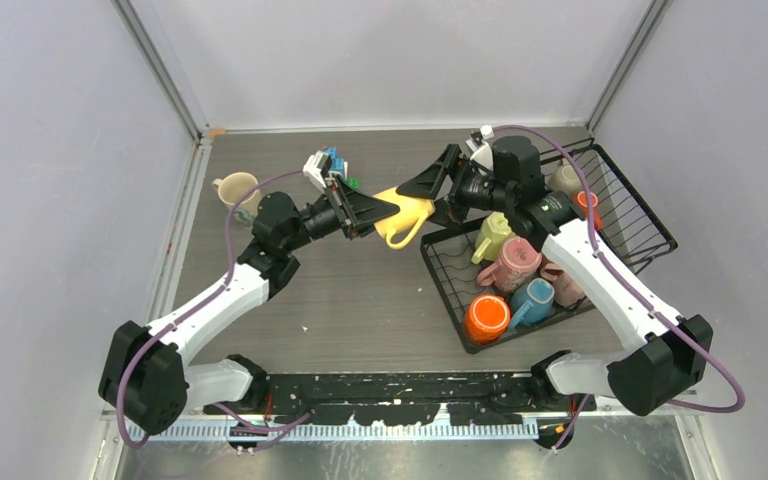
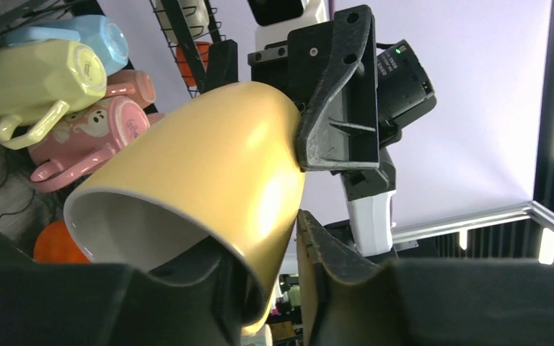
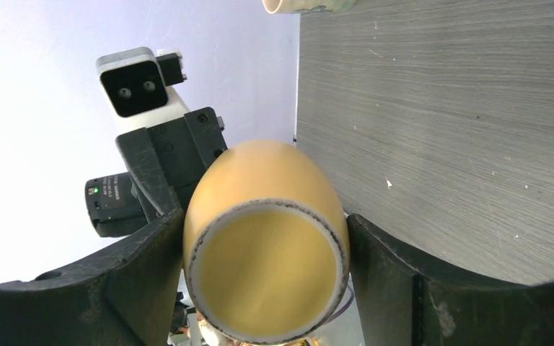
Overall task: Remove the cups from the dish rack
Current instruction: Place the cup at the center of the board.
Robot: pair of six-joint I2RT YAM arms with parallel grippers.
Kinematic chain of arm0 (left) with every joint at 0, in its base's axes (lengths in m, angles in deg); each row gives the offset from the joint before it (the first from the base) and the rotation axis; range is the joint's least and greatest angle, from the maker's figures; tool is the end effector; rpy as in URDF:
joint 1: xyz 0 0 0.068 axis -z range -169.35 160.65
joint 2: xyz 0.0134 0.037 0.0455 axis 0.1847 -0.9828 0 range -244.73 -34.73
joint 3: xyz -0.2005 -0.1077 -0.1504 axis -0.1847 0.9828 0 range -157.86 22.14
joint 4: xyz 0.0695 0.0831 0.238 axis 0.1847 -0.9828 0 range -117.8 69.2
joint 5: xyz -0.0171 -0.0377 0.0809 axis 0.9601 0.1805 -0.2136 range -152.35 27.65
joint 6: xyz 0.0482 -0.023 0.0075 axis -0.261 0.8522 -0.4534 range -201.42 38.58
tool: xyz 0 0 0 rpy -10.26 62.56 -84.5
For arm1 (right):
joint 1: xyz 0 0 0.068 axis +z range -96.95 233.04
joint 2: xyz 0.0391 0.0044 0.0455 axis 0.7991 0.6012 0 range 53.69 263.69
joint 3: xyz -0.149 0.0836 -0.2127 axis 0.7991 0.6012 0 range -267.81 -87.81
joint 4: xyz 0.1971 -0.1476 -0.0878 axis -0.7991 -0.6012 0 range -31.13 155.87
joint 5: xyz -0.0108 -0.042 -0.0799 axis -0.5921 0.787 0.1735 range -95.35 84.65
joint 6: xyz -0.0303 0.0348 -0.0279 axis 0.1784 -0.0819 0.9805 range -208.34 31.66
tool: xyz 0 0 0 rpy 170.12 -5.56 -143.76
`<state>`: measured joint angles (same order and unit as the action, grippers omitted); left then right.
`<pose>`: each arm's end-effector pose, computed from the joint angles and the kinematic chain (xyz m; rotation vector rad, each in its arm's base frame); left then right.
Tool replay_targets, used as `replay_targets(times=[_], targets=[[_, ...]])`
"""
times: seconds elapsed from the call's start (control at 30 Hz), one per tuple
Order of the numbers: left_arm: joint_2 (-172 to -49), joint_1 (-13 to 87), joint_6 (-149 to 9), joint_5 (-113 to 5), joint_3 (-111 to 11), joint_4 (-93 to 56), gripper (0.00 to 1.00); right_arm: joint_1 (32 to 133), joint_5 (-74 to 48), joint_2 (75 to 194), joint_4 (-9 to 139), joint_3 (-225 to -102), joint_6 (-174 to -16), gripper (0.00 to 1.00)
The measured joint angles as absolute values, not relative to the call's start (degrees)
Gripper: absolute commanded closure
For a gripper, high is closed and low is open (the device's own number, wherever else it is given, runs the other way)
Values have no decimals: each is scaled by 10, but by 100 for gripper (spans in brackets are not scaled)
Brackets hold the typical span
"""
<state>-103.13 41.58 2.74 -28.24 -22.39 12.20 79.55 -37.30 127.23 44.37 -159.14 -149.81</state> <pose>0.2242 -0.1576 0.3311 -0.2151 1.8003 -1.9702 0.2491 0.1453 0.3753 0.2723 2.2506 1.4697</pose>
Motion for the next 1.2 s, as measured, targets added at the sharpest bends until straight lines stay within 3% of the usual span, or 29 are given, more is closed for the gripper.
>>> replay_targets(times=[0.07, 0.13, 0.27, 0.3, 0.87, 1.2], targets=[[-1031, 415, 35, -282, -222, 129, 99, 795, -380, 1271, 464, -1584, -1511, 84], [-1031, 415, 50, -284, -220, 153, 100, 793, -392, 1271, 489, -1574, -1535, 71], [-1031, 414, 52, -285, -220, 178, 100, 792, -402, 1264, 522, -1560, -1559, 11], [-1031, 414, 51, -285, -220, 179, 100, 792, -401, 1262, 524, -1556, -1561, 2], [-998, 407, -28, -293, -220, 42, 100, 795, -332, 1221, 428, -1555, -1470, 0], [-966, 371, -164, -333, -299, -184, 100, 795, -249, 1178, 323, -1597, -1395, 0]])
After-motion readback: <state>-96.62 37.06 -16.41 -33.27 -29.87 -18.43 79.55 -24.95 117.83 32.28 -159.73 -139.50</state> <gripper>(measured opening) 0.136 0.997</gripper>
